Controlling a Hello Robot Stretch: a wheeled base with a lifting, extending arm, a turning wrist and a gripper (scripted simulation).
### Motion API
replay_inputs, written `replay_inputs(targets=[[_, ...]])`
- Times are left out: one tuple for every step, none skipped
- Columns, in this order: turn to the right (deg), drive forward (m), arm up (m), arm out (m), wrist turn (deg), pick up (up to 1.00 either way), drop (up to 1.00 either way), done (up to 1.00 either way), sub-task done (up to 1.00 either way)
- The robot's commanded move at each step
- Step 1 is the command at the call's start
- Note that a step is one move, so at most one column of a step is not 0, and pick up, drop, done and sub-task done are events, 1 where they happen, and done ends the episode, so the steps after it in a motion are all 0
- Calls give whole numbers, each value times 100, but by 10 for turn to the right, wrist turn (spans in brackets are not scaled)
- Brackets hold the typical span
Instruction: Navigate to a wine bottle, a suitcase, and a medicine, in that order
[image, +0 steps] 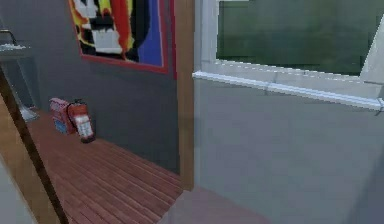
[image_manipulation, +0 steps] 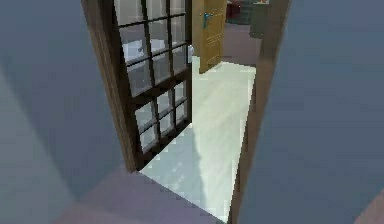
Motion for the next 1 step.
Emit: replay_inputs(targets=[[0, 60, 0, 0, 0, 0, 0, 0, 0]])
